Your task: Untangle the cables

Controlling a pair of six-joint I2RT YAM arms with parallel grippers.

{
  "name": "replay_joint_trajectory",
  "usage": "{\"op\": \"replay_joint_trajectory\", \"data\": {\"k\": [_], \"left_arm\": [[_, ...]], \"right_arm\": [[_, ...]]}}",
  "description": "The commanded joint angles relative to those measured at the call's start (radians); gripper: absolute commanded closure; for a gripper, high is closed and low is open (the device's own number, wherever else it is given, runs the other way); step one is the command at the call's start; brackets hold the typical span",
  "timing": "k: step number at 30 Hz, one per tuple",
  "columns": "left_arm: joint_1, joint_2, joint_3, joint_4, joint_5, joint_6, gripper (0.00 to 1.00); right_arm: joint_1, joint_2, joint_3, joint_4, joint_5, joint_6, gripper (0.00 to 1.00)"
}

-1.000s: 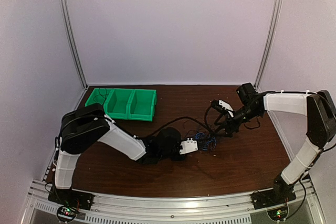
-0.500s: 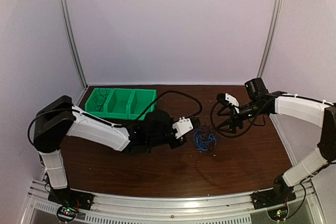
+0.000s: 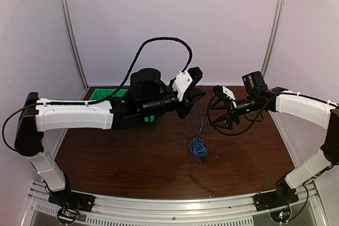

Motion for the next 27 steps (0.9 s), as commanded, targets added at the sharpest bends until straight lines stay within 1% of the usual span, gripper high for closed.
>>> {"op": "replay_joint_trajectory", "data": {"k": [1,6,10,13,15,18,20,22,23,24,25,27], "left_arm": [[0.003,-0.038,0.086,-0.051,0.014,-0.076,1.0],[0.003,-0.06,0.125,-0.049,0.0,-0.113,1.0],[0.002,-0.074,0.145,-0.041,-0.039,-0.127,1.0],[0.003,-0.086,0.161,-0.037,-0.045,-0.143,1.0],[0.002,-0.093,0.17,-0.038,-0.087,-0.165,1.0],[0.002,-0.105,0.19,-0.045,-0.1,-0.17,1.0],[0.003,-0.115,0.21,-0.06,-0.121,-0.165,1.0],[0.002,-0.126,0.226,-0.073,-0.141,-0.151,1.0],[0.002,-0.136,0.234,-0.076,-0.155,-0.144,1.0],[0.002,-0.146,0.24,-0.08,-0.166,-0.141,1.0],[0.002,-0.159,0.248,-0.085,-0.18,-0.11,1.0],[0.003,-0.18,0.279,-0.1,-0.219,-0.079,1.0]], "right_arm": [[0.028,-0.003,0.062,0.038,-0.061,0.058,0.09],[0.07,0.025,0.105,0.087,-0.116,0.123,0.09],[0.096,0.061,0.086,0.148,-0.18,0.178,0.1],[0.105,0.086,0.06,0.202,-0.208,0.223,0.15],[0.106,0.107,0.046,0.235,-0.224,0.248,0.21],[0.106,0.15,0.028,0.269,-0.231,0.278,0.38],[0.104,0.178,0.019,0.267,-0.229,0.275,0.46],[0.102,0.194,0.013,0.257,-0.217,0.265,0.58],[0.1,0.202,0.011,0.25,-0.205,0.256,0.68],[0.096,0.207,0.007,0.246,-0.185,0.25,0.74],[0.089,0.214,0.003,0.248,-0.171,0.248,0.77],[0.067,0.23,-0.012,0.266,-0.153,0.267,0.78]]}}
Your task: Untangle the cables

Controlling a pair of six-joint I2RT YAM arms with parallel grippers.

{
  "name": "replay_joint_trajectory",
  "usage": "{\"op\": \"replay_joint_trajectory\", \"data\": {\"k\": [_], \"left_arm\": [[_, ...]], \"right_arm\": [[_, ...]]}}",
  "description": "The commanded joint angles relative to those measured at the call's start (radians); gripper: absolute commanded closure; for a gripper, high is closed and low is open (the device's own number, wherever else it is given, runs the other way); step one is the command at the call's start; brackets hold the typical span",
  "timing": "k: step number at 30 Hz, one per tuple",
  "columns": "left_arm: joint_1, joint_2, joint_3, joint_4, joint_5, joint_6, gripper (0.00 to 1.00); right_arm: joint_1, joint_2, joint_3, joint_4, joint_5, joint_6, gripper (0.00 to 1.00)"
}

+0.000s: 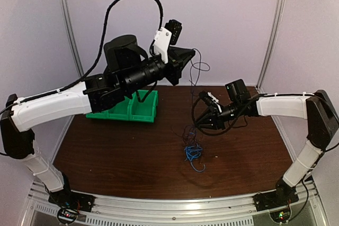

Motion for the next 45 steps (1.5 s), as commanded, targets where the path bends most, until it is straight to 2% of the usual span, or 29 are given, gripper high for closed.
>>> {"op": "replay_joint_trajectory", "data": {"k": [1,9,16,17,20,22,25,28,37,42,45], "left_arm": [[0.004,-0.085,0.089,0.003,-0.097,0.069,1.0],[0.007,-0.19,0.19,-0.018,-0.141,0.142,1.0],[0.006,-0.211,0.282,-0.128,-0.165,0.137,1.0],[0.006,-0.217,0.276,-0.133,-0.174,0.132,1.0],[0.006,-0.233,0.23,-0.13,-0.187,0.116,1.0],[0.007,-0.24,0.193,-0.132,-0.197,0.103,1.0],[0.006,-0.248,0.154,-0.129,-0.211,0.091,1.0],[0.007,-0.253,0.139,-0.126,-0.227,0.09,1.0],[0.007,-0.262,0.218,-0.181,-0.252,0.091,1.0],[0.007,-0.28,0.238,-0.206,-0.259,0.087,1.0],[0.007,-0.285,0.267,-0.218,-0.261,0.087,1.0]], "right_arm": [[-0.037,0.027,-0.036,0.057,0.049,0.029,0.79],[-0.119,0.061,-0.045,0.095,0.163,0.076,0.79],[-0.138,0.006,-0.023,0.046,0.183,0.038,0.79],[-0.138,-0.011,-0.017,0.029,0.178,0.023,0.75],[-0.119,-0.07,0.002,-0.047,0.139,-0.04,0.46],[-0.079,-0.114,-0.001,-0.083,0.177,-0.091,0.31],[0.001,-0.153,-0.027,-0.1,0.269,-0.162,0.22],[0.063,-0.117,-0.017,-0.1,0.334,-0.176,0.21],[0.195,0.105,0.162,-0.157,0.347,-0.207,0.17],[0.228,0.211,0.213,-0.043,0.358,-0.099,0.17],[0.258,0.277,0.224,0.014,0.463,-0.038,0.23]]}}
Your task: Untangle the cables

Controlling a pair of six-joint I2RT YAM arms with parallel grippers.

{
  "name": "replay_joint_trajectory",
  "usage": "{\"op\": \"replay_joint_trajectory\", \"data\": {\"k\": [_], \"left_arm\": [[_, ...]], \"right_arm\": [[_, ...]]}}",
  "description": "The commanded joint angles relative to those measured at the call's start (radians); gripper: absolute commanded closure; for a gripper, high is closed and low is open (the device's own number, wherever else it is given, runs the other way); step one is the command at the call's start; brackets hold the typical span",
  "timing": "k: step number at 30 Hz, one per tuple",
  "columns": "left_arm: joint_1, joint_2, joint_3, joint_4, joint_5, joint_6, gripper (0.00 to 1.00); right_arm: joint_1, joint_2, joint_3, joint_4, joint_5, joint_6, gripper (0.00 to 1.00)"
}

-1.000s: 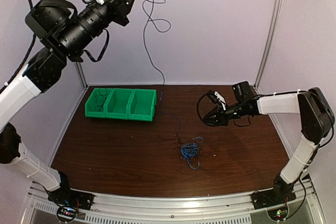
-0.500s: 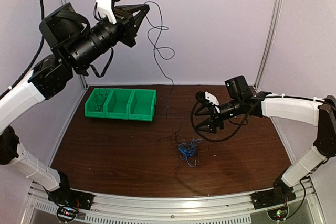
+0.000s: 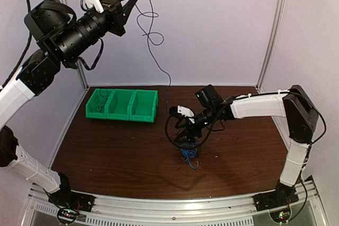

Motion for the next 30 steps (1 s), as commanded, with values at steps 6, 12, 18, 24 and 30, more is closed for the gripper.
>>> {"op": "replay_joint_trajectory", "data": {"k": [6,12,18,24,30], "left_arm": [[0.006,-0.025,0.123,-0.089,-0.033,0.011,1.0],[0.005,-0.041,0.175,-0.101,-0.089,0.077,1.0],[0.005,-0.015,0.344,-0.176,-0.15,0.135,1.0],[0.006,-0.026,0.387,-0.168,-0.176,0.178,1.0],[0.007,-0.062,0.314,-0.131,-0.204,0.194,1.0]], "right_arm": [[0.039,0.127,0.018,0.089,0.285,0.129,0.42],[0.0,0.128,-0.02,-0.007,0.386,0.077,0.59],[-0.136,0.127,-0.061,-0.088,0.463,-0.01,0.69],[-0.332,0.122,-0.072,-0.136,0.5,-0.078,0.7],[-0.44,0.101,-0.047,-0.168,0.437,-0.099,0.68]]}}
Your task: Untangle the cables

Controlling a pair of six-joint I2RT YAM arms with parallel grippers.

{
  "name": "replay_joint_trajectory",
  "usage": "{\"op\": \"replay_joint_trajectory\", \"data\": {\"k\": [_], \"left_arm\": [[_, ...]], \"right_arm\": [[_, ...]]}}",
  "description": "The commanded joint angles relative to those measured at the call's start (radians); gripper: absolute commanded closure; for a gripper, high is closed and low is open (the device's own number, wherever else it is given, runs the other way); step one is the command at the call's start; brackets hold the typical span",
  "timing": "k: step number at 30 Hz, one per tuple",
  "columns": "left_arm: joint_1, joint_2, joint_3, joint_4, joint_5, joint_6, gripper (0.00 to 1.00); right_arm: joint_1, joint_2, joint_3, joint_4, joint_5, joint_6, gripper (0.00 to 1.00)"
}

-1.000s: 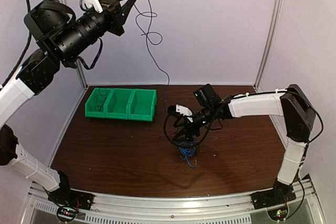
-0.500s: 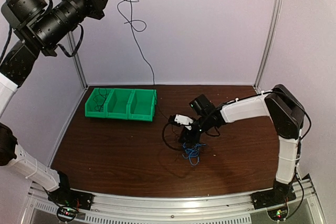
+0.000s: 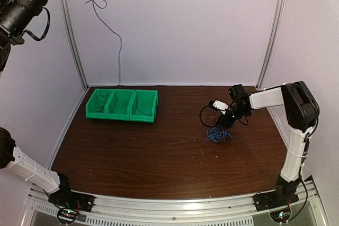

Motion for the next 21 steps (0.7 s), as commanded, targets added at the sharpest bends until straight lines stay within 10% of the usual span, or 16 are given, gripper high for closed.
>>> {"op": "replay_joint_trajectory", "data": {"k": [1,12,21], "left_arm": [[0.005,-0.025,-0.075,0.047,-0.028,0.023,1.0],[0.005,0.003,-0.281,-0.105,0.127,-0.199,1.0],[0.005,0.014,-0.478,-0.141,0.157,-0.348,1.0]], "right_arm": [[-0.033,-0.037,-0.007,-0.121,-0.029,-0.041,0.66],[0.046,-0.396,0.093,-0.167,-0.397,0.007,0.32],[0.141,-0.435,0.15,-0.118,-0.496,0.115,0.25]]}}
